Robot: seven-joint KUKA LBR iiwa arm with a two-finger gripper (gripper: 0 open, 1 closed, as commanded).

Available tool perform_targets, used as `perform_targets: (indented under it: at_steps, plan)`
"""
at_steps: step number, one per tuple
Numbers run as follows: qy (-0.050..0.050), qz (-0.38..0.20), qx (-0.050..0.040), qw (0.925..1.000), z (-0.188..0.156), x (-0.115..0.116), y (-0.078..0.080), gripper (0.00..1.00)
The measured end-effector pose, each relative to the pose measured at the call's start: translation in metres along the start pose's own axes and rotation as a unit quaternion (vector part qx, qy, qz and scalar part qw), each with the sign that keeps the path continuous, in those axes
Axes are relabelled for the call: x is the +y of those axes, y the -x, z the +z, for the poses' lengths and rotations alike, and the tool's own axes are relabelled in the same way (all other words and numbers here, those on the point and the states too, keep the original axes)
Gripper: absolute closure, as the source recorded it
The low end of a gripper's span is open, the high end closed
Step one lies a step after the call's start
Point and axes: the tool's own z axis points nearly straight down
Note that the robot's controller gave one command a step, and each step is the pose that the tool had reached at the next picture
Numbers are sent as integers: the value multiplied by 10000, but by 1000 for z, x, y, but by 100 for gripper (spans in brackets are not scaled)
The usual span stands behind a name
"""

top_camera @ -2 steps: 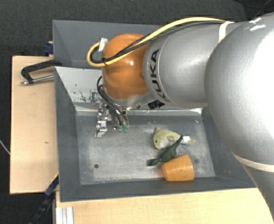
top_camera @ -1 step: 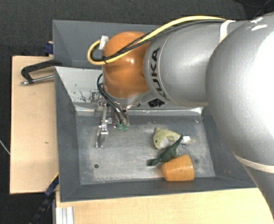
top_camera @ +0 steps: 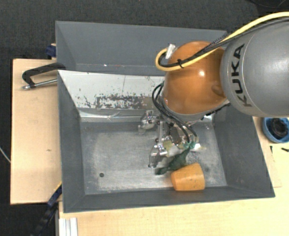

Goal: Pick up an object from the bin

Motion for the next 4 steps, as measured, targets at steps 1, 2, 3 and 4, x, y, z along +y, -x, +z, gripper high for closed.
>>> perform_targets:
  at_steps: [1,2,3,4]
  plan:
    - [6,-559,21,9984,59,-58,7,0]
    - [23,-645,-24,9979,127,-147,9,0]
    - [10,-675,-75,9977,123,-144,13,100]
    - [-8,-2377,-56,9713,-1,-147,42,100]
